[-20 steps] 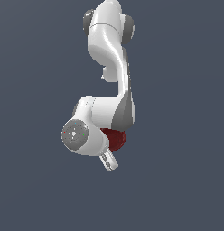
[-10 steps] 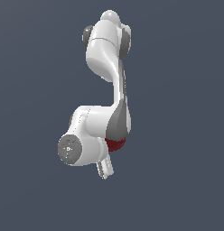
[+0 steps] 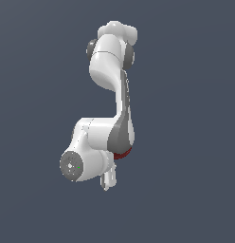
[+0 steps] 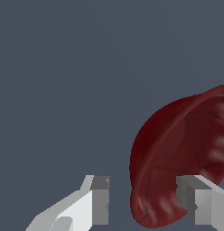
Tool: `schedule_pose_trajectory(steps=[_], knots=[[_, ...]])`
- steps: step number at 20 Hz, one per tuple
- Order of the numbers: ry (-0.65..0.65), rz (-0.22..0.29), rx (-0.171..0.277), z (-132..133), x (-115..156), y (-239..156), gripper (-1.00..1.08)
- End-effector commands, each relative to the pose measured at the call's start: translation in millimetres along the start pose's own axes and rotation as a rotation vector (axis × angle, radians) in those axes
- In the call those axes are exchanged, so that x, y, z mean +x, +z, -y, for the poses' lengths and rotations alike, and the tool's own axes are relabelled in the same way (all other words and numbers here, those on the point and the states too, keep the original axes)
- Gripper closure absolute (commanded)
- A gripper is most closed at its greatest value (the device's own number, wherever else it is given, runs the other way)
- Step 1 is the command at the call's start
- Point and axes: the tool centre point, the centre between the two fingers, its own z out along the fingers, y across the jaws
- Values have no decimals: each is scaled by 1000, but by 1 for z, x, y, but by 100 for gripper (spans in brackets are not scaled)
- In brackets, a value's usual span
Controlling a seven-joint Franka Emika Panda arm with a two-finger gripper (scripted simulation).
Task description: Pick up the object and move it to a goal position.
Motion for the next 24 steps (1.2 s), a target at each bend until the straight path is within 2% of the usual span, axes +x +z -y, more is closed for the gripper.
schedule_pose_trajectory(steps=[1, 8, 24], knots=[[33, 10, -10, 0, -1, 3, -20], [77, 23, -25, -1, -2, 7, -20], [77, 23, -25, -2, -2, 17, -20]])
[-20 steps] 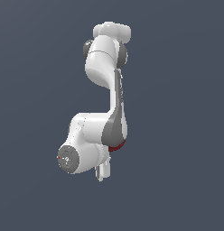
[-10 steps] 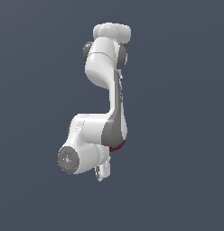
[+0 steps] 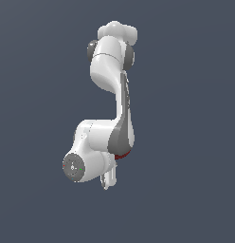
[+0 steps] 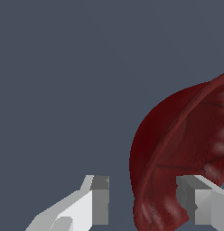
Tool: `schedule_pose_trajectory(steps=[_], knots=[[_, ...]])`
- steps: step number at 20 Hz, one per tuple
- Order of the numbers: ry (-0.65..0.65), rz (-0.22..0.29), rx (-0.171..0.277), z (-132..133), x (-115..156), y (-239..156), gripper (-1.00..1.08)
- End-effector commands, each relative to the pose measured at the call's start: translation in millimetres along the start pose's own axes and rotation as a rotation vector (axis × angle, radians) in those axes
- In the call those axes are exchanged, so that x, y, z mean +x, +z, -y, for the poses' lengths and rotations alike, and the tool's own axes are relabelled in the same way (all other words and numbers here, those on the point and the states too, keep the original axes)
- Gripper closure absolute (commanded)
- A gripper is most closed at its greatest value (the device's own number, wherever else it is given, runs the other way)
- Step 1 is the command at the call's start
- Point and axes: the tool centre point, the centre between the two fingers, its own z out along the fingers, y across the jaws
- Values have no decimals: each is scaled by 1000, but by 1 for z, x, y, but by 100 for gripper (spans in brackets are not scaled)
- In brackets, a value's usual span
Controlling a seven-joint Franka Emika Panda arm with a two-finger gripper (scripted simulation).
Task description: Pick up the object and move it to a goal position.
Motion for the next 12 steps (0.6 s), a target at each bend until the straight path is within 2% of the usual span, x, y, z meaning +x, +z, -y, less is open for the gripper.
schedule_pose_trajectory(steps=[1, 12], knots=[[0, 0, 0, 0, 0, 5, -20], [3, 0, -1, 0, 0, 23, -20]])
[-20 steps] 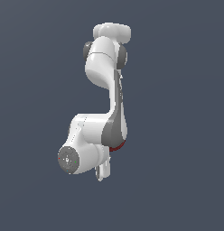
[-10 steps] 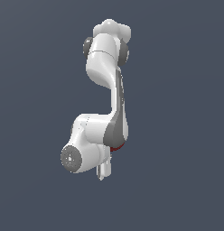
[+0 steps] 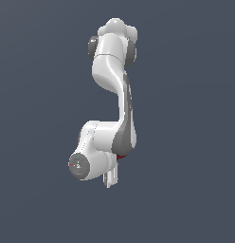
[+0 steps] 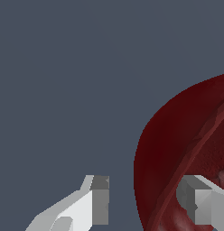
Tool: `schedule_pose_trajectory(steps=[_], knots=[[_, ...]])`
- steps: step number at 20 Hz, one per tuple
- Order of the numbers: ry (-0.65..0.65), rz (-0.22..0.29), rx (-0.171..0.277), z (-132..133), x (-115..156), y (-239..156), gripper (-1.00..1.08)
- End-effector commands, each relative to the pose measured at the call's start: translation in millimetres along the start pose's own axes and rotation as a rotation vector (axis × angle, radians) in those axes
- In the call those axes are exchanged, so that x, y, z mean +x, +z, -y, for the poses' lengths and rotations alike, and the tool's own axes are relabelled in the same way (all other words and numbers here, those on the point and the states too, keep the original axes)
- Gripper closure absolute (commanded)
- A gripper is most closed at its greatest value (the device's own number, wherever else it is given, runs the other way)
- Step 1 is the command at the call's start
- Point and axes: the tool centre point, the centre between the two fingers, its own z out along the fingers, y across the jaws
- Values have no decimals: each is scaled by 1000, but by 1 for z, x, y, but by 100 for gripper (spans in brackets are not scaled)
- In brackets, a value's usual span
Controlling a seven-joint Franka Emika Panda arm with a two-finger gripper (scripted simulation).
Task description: Pick up the object and move it to a goal position.
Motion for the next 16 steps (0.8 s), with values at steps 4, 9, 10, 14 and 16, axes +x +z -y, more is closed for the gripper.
schedule_pose_trajectory(steps=[4, 9, 10, 14, 16], knots=[[0, 0, 0, 0, 0, 1, 108], [0, 0, 0, 0, 0, 1, 108], [0, 0, 0, 0, 0, 1, 108], [0, 0, 0, 0, 0, 1, 108], [0, 0, 0, -1, -2, 1, 108]])
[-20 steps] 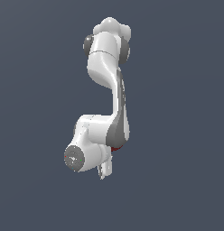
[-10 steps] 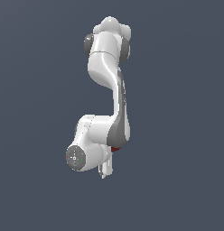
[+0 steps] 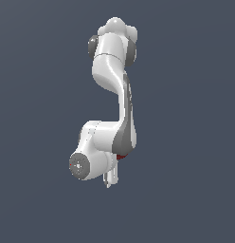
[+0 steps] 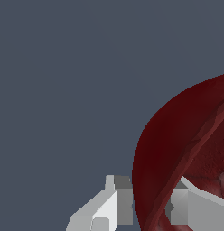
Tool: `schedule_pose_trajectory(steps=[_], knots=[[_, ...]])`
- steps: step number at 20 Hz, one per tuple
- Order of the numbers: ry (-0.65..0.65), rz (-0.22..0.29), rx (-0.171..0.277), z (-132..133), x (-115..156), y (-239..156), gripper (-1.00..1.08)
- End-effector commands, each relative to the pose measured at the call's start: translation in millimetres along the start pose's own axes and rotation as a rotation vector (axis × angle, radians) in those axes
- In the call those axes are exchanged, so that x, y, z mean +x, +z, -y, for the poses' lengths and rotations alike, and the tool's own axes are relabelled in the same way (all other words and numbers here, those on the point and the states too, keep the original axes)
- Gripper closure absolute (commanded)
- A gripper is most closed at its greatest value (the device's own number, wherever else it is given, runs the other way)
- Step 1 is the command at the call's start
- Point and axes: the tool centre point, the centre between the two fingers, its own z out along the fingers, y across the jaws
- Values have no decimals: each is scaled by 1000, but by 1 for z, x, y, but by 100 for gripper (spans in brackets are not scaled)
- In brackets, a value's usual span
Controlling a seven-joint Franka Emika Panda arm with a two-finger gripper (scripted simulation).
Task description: Pick up the object and move it to a goal position.
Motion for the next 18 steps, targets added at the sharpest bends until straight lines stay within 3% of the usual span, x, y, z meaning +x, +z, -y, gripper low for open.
schedule_pose_trajectory(steps=[1, 10, 18], knots=[[-1, 0, 0, -1, -3, 0, 108], [-1, 0, 0, -12, -26, -4, 108], [-1, 0, 0, -39, -84, -14, 108]])
